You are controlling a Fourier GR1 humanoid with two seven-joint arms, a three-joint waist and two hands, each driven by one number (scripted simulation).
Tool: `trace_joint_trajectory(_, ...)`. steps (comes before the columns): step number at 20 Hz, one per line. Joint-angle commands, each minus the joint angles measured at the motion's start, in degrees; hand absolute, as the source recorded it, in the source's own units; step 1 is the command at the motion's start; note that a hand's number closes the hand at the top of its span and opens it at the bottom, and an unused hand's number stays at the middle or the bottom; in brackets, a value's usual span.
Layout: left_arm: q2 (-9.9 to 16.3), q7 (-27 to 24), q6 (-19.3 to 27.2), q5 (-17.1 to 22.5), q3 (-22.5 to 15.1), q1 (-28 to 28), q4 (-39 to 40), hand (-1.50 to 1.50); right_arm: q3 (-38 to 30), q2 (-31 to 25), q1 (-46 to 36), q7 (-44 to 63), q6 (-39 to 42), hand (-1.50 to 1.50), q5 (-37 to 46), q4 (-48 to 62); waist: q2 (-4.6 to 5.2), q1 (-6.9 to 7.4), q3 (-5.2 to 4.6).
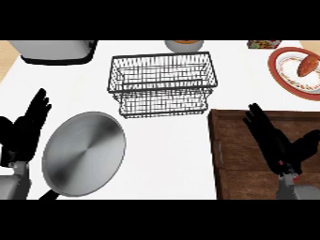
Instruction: Pick the pear from the tray and place it in the tiered basket
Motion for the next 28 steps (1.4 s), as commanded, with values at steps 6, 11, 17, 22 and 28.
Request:
trace_joint_trajectory(6, -4.9, -5.8, 4.6, -4.5, -4.1, -3.1, -6.0, 0.00, -22.2, -11.2, -8.5, -8.9, 18.0, 1.50, -23.9, -3.1, 0.97, -2.41, 0.33)
trace_joint_trajectory(11, -8.9, -4.1, 4.6, -5.2, -8.7, -3.3, -7.1, 0.00, -22.2, -9.2, -6.7, 1.2, 28.0, -1.50, -37.1, 9.1, 1.67, -0.81, 0.31)
trace_joint_trajectory(17, -9.6, -5.7, 6.3, -7.0, -9.4, -0.7, -8.8, 0.00, -29.8, -24.5, -4.4, 3.5, 53.3, -1.50, -48.4, 19.0, 1.72, -0.31, 0.08)
trace_joint_trajectory(22, -11.9, -6.0, 9.0, -9.4, -11.0, -0.4, -7.8, 0.00, -35.2, -35.7, 0.0, -0.4, 62.1, -1.50, -34.9, 15.1, 1.56, -1.61, 0.02)
trace_joint_trajectory(28, -12.0, -4.4, 8.4, -9.1, -11.5, -1.3, -7.8, 0.00, -39.0, -44.3, -2.4, -1.9, 62.4, -1.50, -16.6, -1.3, 1.41, -1.93, 0.01)
